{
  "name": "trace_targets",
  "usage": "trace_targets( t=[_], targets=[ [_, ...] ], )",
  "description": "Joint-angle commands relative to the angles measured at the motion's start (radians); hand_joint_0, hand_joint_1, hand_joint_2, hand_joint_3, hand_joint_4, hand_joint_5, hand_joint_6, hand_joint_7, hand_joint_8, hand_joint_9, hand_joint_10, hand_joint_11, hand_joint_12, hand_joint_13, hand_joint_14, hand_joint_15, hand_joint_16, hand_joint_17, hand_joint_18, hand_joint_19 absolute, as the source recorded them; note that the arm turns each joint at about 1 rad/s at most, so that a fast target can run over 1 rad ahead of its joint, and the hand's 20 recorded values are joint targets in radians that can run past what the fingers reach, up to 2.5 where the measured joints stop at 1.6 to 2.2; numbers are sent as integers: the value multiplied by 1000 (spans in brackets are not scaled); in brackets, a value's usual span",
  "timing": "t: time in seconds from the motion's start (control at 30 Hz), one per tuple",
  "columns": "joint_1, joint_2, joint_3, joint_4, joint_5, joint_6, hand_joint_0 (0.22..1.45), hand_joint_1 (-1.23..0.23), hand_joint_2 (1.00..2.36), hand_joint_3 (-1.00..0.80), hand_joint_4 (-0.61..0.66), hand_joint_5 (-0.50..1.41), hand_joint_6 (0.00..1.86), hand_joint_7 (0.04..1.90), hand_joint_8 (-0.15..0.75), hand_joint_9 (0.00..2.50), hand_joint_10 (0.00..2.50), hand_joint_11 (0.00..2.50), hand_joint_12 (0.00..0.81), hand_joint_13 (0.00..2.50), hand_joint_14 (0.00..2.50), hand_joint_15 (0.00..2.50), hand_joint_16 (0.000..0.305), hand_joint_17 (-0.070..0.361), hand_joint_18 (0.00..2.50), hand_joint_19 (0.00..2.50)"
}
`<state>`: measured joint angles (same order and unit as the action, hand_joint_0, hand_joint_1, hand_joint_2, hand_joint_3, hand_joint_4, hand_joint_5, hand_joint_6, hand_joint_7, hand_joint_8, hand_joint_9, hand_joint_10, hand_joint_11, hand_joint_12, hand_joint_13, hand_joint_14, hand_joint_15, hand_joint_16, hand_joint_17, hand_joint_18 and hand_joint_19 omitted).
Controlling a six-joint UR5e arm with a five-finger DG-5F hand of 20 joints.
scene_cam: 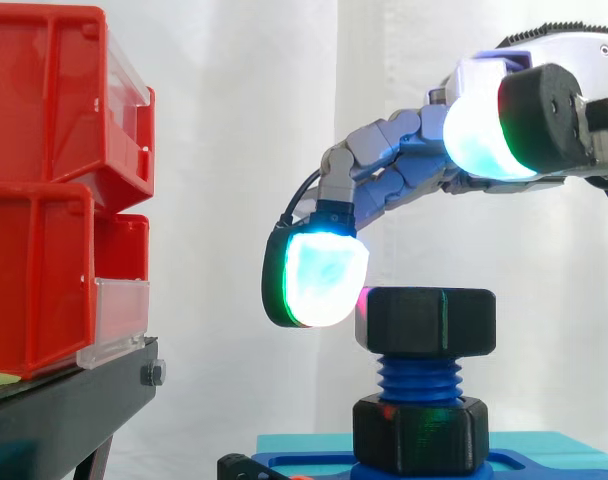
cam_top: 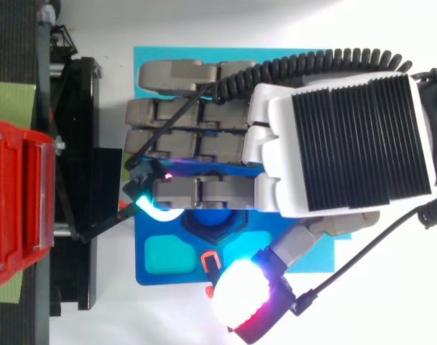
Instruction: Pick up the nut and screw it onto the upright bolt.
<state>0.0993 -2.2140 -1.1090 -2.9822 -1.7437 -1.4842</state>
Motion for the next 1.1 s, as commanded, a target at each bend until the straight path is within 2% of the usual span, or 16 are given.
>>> trace_targets(
  t=[0.0,0.17,0.2,0.4,0.67,0.87,1.07],
  targets=[
    [-4,-1,0,-12,-7,-2,517,-83,1000,-500,298,-112,504,1009,275,473,0,0,304,346,0,0,34,76,123,0],
    [-13,0,-2,-17,-30,-4,521,-91,1000,-500,284,-94,504,1163,284,492,0,0,297,359,0,0,33,74,133,0],
    [-20,0,0,-17,-34,-8,521,-92,1000,-500,280,-93,504,1167,284,493,0,0,297,359,0,0,33,74,133,0],
    [-32,0,0,-18,-37,-25,525,-101,1000,-500,268,-79,503,1264,290,508,0,0,290,383,0,0,32,71,153,0],
    [-52,0,0,-20,-60,-42,529,-110,1000,-500,251,-66,502,1368,295,535,0,0,282,406,0,0,30,68,178,0],
    [-67,0,0,-20,-80,-47,531,-124,1000,-500,257,-43,505,1530,299,588,0,0,270,436,0,0,29,65,209,0],
    [-75,0,0,-20,-88,-50,534,-138,1000,-500,240,-28,548,1489,301,645,0,0,259,477,0,0,27,61,247,0]
  ],
)
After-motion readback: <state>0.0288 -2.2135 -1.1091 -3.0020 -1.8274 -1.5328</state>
